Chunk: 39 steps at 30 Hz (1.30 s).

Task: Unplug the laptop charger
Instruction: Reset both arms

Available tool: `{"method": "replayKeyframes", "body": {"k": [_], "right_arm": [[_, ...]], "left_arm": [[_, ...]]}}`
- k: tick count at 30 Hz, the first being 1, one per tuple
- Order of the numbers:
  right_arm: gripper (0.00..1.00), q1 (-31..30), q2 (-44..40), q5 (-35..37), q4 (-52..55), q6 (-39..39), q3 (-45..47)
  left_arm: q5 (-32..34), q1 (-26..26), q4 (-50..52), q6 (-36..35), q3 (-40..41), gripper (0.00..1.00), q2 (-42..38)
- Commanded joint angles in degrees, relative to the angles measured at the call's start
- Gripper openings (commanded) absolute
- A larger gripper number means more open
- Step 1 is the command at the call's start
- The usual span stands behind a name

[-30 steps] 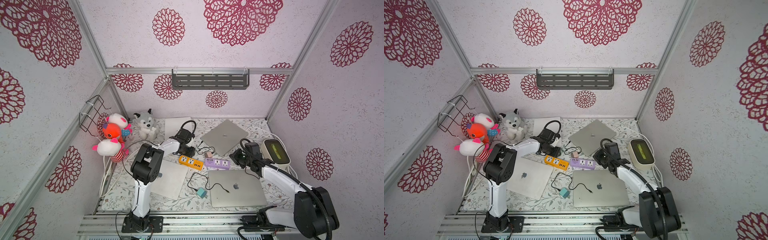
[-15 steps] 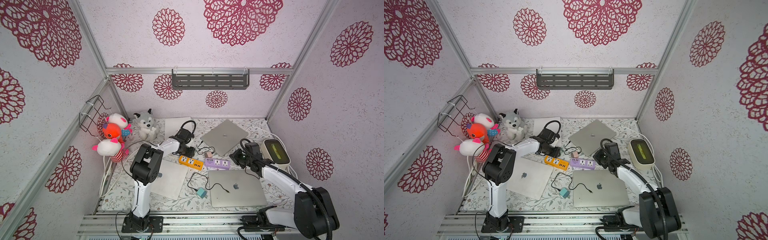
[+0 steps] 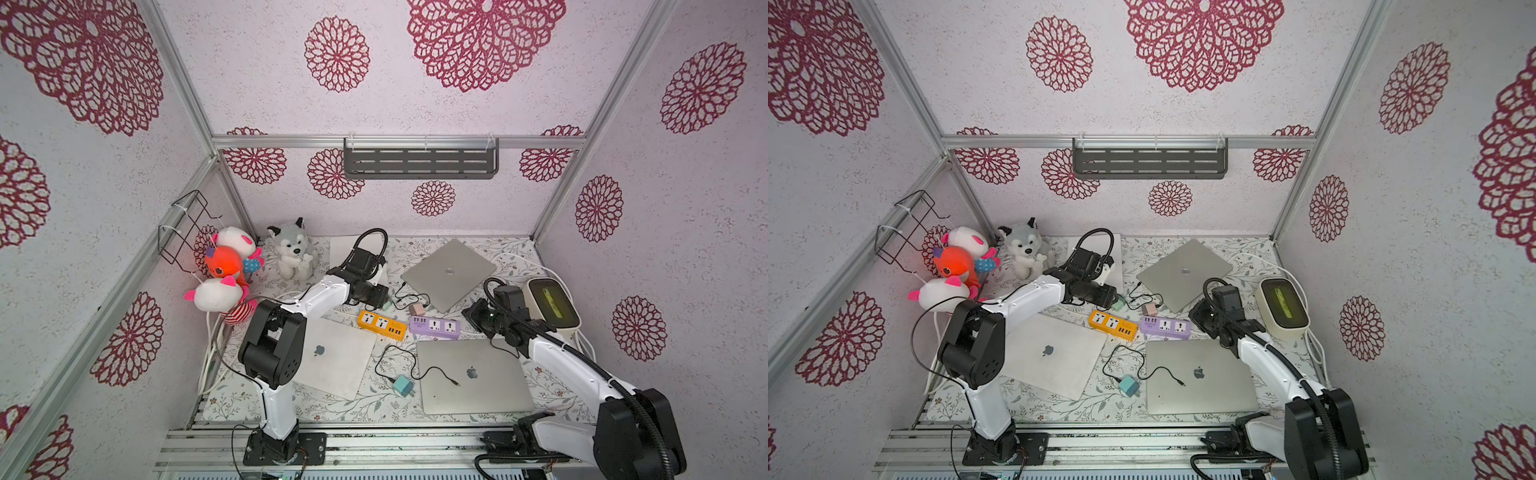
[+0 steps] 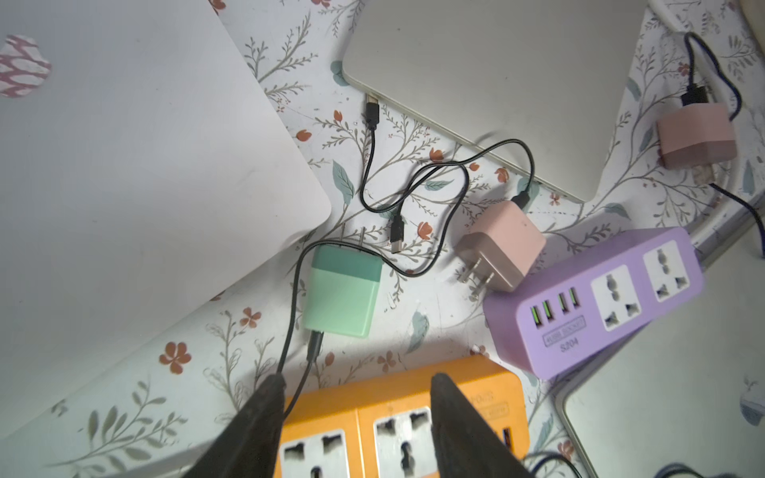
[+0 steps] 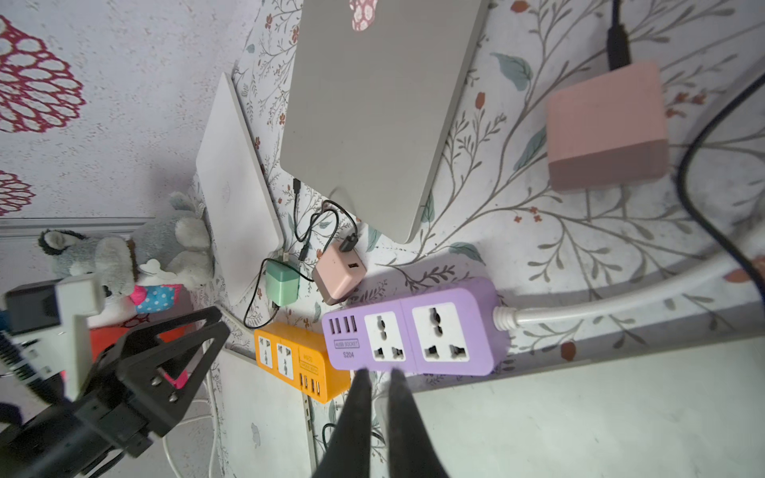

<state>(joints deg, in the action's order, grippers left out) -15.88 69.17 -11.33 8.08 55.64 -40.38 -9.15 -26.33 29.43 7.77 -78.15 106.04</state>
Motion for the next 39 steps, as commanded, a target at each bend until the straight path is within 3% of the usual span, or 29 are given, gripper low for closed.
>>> {"method": "replayKeyframes", "body": {"k": [1, 7, 9, 10, 11, 14, 20, 25, 28, 32, 39], "right_arm": [[0.16, 1.0, -2.2, 2.6, 1.6, -3.6, -1.8], [0.33, 2.5, -3.9, 4.3, 2.6, -6.9, -1.1], [0.50, 3.2, -4.9, 5.4, 2.7, -7.8, -0.5], [0.62, 3.4, -5.7, 6.2, 2.8, -8.5, -0.2], [0.75, 3.7, -6.3, 7.1, 2.8, -9.1, 0.1], [0.98, 4.7, -8.3, 10.2, 2.9, -11.8, 0.9], [0.99, 5.4, -11.9, 23.5, 0.5, -19.5, 2.4], [0.99, 5.4, -17.0, 33.0, -10.3, -29.4, 8.3], [0.99, 5.3, -19.4, 36.8, -18.7, -36.8, 13.2], [0.99, 5.4, -20.8, 38.5, -30.8, -45.5, 20.6], [0.99, 5.3, -17.2, 41.1, -52.4, -48.7, 31.6]], "left_arm": [[1.2, 0.9, -0.3, 0.8, 2.8, 0.60, -5.6], [-0.4, 5.7, -5.9, 4.1, 11.3, 0.61, -17.2], [-1.2, 7.9, -8.1, 5.6, 14.3, 0.65, -21.5], [-1.5, 9.2, -9.5, 6.2, 16.3, 0.77, -24.0], [-1.5, 10.4, -11.0, 6.9, 18.0, 0.96, -26.2], [-1.9, 14.8, -15.4, 9.1, 23.6, 0.98, -33.4], [6.6, 21.7, -27.0, 10.5, 36.9, 0.98, -47.5], [9.0, 22.1, -43.8, 3.9, 51.1, 0.98, -57.6], [14.9, 22.1, -45.2, 3.5, 55.4, 0.98, -60.6], [22.3, 22.2, -47.1, 2.4, 58.1, 0.98, -60.7], [29.4, 22.7, -66.3, 0.1, 65.3, 0.98, -52.4]]}}
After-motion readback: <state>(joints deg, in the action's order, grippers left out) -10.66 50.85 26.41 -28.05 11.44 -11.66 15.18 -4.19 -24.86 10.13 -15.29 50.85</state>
